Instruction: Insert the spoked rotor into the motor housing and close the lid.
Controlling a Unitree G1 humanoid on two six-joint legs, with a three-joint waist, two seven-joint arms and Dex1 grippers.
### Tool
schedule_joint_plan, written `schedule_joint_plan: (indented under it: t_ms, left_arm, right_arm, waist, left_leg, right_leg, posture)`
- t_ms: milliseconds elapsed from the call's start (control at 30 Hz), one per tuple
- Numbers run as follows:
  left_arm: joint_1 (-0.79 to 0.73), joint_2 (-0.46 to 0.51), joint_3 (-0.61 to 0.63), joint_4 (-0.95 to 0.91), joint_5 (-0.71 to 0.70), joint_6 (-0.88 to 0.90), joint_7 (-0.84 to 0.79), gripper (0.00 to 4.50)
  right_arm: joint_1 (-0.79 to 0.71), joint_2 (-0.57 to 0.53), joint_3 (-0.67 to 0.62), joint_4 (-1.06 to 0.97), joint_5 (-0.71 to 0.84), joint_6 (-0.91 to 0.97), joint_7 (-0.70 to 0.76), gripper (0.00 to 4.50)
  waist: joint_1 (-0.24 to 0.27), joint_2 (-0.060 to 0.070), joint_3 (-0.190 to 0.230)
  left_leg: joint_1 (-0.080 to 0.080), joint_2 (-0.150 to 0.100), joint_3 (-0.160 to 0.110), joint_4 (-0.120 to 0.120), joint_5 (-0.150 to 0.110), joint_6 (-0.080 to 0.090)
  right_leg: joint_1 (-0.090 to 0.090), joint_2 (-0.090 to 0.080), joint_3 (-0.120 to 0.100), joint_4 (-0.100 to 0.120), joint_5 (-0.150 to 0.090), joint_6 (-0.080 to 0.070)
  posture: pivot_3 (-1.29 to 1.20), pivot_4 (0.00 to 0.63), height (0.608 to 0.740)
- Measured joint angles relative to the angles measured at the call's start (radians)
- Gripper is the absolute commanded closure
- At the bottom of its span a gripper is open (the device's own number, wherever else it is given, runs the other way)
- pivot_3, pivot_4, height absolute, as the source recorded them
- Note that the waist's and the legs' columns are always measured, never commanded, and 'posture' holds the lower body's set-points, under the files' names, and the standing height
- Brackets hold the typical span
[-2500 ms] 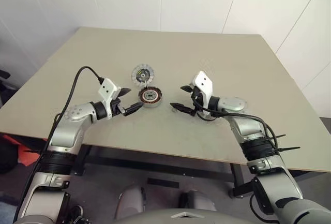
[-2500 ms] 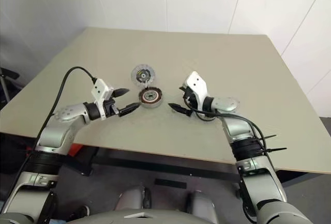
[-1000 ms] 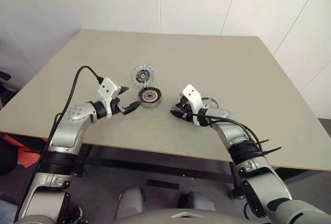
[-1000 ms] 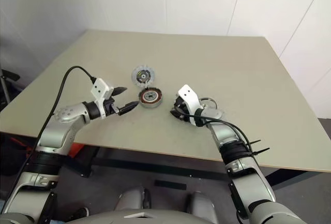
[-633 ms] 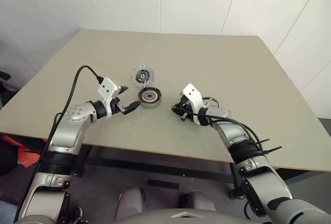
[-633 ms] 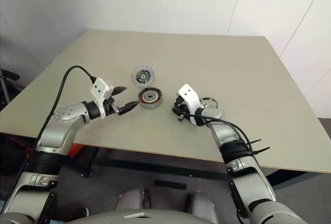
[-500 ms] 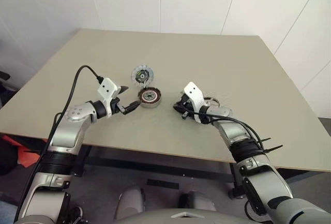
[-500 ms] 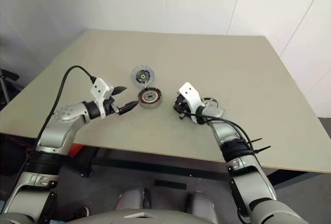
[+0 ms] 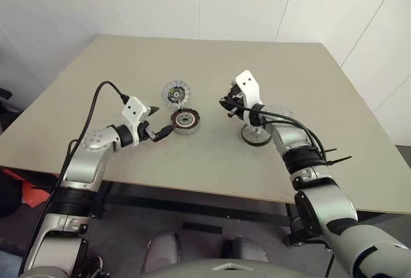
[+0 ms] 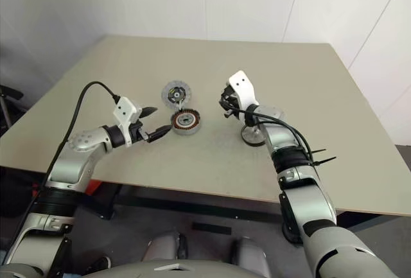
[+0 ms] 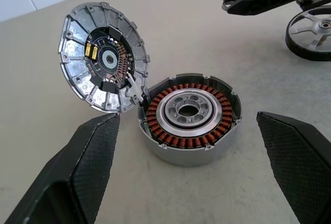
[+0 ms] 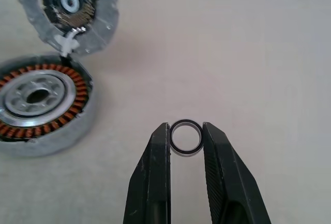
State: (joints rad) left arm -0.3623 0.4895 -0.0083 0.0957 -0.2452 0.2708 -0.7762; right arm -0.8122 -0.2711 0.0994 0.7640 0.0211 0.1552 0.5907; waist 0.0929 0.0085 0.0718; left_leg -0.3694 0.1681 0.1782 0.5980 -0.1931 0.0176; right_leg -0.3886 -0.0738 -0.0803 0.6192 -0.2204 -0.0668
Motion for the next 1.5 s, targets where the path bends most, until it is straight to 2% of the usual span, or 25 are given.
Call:
schedule_joint_plan:
  t_ms: [100,200,433,800,1167,1300,1500]
  left_arm:
    - [-0.009,-0.002,-0.001,0.007,0.005,-0.002,0.0,0.0]
    - [-0.009,-0.002,-0.001,0.007,0.007,-0.003,-0.001,0.0]
    - [-0.008,-0.007,-0.001,0.007,0.013,-0.004,0.0,0.0]
    - [-0.01,-0.02,-0.005,0.012,0.023,-0.014,-0.002,0.0]
    - [-0.011,-0.02,-0.005,0.015,0.025,-0.014,-0.005,0.0]
    - [-0.011,-0.02,-0.005,0.016,0.025,-0.014,-0.005,0.0]
    - [-0.012,-0.026,-0.005,0.025,0.026,-0.014,-0.005,0.0]
  right_arm:
    - [-0.054,-0.005,0.004,0.165,-0.041,-0.08,-0.037,3.93]
    - [-0.101,-0.031,-0.012,0.242,-0.045,-0.128,-0.052,3.93]
    - [-0.195,-0.151,-0.075,0.312,-0.047,-0.199,-0.094,3.93]
    - [-0.173,-0.287,-0.083,0.465,-0.125,-0.213,-0.156,3.93]
    - [-0.071,-0.337,-0.058,0.432,-0.146,-0.159,0.024,3.93]
    - [-0.034,-0.381,-0.058,0.364,-0.144,-0.14,0.088,3.93]
    - [0.031,-0.386,-0.057,0.276,-0.136,-0.094,0.162,3.93]
  waist:
    - [0.0,0.0,0.0]
    - [0.0,0.0,0.0]
    - [0.001,0.0,0.0]
    - [0.002,0.0,0.0]
    - [0.004,0.0,0.0]
    - [0.006,0.0,0.0]
    - [0.004,0.0,0.0]
  left_leg:
    - [-0.002,0.0,0.0,0.0,0.0,0.0]
    - [-0.004,0.0,0.0,0.0,0.0,0.0]
    - [-0.006,0.0,0.0,0.0,0.0,0.001]
    - [-0.009,0.0,0.001,0.001,0.0,0.001]
    - [-0.012,0.001,0.001,0.008,-0.002,0.004]
    - [-0.012,0.001,0.001,0.009,-0.002,0.004]
    - [-0.012,0.002,0.001,0.009,-0.002,0.004]
  right_leg:
    - [-0.001,0.0,0.0,0.0,0.0,0.0]
    - [-0.004,0.0,0.0,0.0,0.0,0.0]
    - [-0.006,0.0,0.0,0.001,0.0,-0.001]
    - [-0.008,0.0,0.0,0.002,0.0,-0.001]
    - [-0.01,0.0,-0.001,0.005,0.0,-0.002]
    - [-0.009,0.0,-0.001,0.005,0.0,-0.002]
    - [-0.01,0.0,-0.001,0.005,0.0,-0.002]
  posture:
    - [0.0,0.0,0.74]
    - [0.0,0.0,0.74]
    - [0.0,0.0,0.74]
    - [0.0,0.0,0.74]
    - [0.0,0.0,0.74]
    - [0.0,0.0,0.74]
    - [0.0,0.0,0.74]
